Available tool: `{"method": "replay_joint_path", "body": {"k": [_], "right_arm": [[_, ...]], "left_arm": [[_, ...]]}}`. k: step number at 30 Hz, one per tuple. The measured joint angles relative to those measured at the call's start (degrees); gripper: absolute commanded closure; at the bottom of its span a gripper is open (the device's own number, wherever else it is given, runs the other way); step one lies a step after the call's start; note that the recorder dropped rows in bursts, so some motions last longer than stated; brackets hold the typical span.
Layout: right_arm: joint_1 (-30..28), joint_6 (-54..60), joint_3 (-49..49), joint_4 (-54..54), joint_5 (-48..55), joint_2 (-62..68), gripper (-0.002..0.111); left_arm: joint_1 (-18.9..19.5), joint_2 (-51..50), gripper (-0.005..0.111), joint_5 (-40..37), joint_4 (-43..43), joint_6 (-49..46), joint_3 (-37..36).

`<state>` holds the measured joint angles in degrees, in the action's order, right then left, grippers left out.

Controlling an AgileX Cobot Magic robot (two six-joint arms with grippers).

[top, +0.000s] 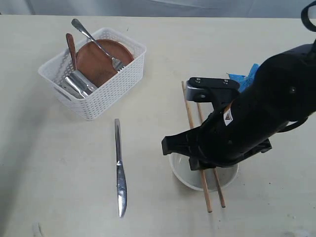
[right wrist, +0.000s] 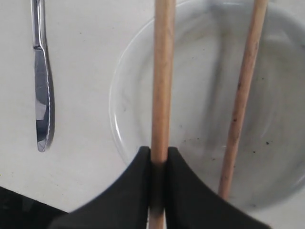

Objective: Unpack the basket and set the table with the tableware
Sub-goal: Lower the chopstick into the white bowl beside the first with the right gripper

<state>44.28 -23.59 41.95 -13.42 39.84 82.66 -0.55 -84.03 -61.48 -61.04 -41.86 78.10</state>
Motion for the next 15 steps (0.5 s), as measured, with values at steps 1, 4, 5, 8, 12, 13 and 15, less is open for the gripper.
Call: {"method": "replay_joint_path", "body": {"k": [1, 4, 5, 8, 12, 13, 15], "right_arm": [[0.0, 0.0, 0.0, 0.24, -0.13, 0.12, 0.109], [0.0, -0.79, 0.0, 0.86, -0.74, 0.77, 0.109], [0.0, -0.89, 0.0, 0.85, -0.87, 1.15, 0.109], [0.0, -1.1, 0.0, 0.96, -0.87, 2.36, 0.109], [0.0, -1.25, 0.0, 0.96, -1.37, 3.6, 0.109], [0.0, -1.25, 0.0, 0.96, -1.5, 3.62, 0.109], [0.0, -1.25, 0.0, 1.06, -1.75, 3.62, 0.109]], "left_arm": [[0.0, 0.0, 0.107, 0.0, 0.0, 0.0, 0.0], [0.0, 0.0, 0.107, 0.0, 0.0, 0.0, 0.0], [0.0, 0.0, 0.107, 0.0, 0.0, 0.0, 0.0], [0.0, 0.0, 0.107, 0.0, 0.0, 0.0, 0.0], [0.0, 0.0, 0.107, 0.0, 0.0, 0.0, 0.0], [0.0, 0.0, 0.107, 0.0, 0.0, 0.0, 0.0], [0.0, 0.0, 0.107, 0.0, 0.0, 0.0, 0.0]]}}
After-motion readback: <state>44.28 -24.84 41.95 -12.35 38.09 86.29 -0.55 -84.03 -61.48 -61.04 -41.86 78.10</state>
